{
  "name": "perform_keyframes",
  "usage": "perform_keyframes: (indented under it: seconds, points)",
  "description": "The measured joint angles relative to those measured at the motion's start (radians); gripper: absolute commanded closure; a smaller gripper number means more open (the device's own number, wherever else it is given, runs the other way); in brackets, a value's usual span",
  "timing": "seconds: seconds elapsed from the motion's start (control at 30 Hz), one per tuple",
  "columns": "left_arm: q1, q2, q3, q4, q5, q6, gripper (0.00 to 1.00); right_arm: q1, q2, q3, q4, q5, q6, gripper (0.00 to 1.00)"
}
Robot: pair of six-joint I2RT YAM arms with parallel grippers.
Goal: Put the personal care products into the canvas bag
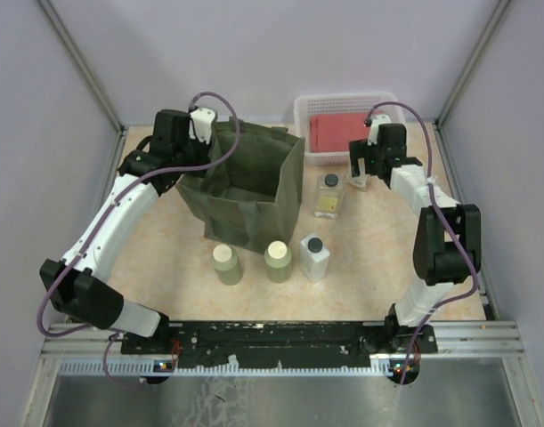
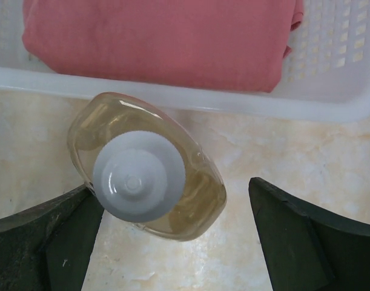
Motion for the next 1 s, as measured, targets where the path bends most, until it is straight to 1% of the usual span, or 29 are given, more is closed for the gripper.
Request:
perform_keyframes:
  seconds: [0.2,0.23,0.27,0.3,0.33,0.37,0.4,0.43,0.53,0.6,0.63,0.83,1.0]
  points:
    - [0.000,0.000,-0.005,0.000,0.002,-0.006,0.61,0.001,0.039,0.000,0.076,-0.056,-0.051,0.01]
    - [0.000,0.000,-0.005,0.000,0.002,-0.006,0.60,0.002,0.046,0.000,0.087,-0.064,-0.056,0.03]
    - [0.000,-0.001,-0.006,0.000,0.002,-0.006,0.60,0.002,0.052,0.000,0.100,-0.076,-0.059,0.08]
    - [0.000,-0.001,-0.006,0.000,0.002,-0.007,0.60,0.002,0.056,0.000,0.112,-0.090,-0.062,0.16]
    - [0.000,-0.001,-0.007,0.000,0.001,-0.007,0.61,0.002,0.058,0.000,0.119,-0.100,-0.064,0.26]
    - [0.000,-0.001,-0.007,0.000,0.002,-0.006,0.60,0.002,0.060,0.000,0.127,-0.113,-0.066,0.43]
    - [0.000,-0.001,-0.008,0.001,0.001,-0.006,0.61,0.002,0.061,0.000,0.136,-0.128,-0.067,0.57]
    - [0.000,-0.001,-0.008,0.001,0.001,-0.006,0.60,0.001,0.062,0.000,0.139,-0.133,-0.068,0.68]
    - [0.000,-0.002,-0.011,0.005,0.001,-0.006,0.61,0.000,0.063,0.009,0.148,-0.175,-0.061,0.87]
    - [0.000,-0.002,-0.014,0.008,0.001,-0.006,0.60,0.002,0.063,0.011,0.141,-0.197,-0.053,0.97]
    - [0.001,-0.002,-0.017,0.008,0.001,-0.006,0.60,0.002,0.063,0.014,0.135,-0.201,-0.051,1.00]
    - [0.002,-0.003,-0.030,0.021,0.002,-0.006,0.61,0.008,0.053,0.029,0.069,-0.202,-0.032,1.00]
    - [0.002,-0.003,-0.036,0.030,0.002,-0.007,0.60,0.027,-0.008,0.029,-0.074,-0.151,-0.021,1.00]
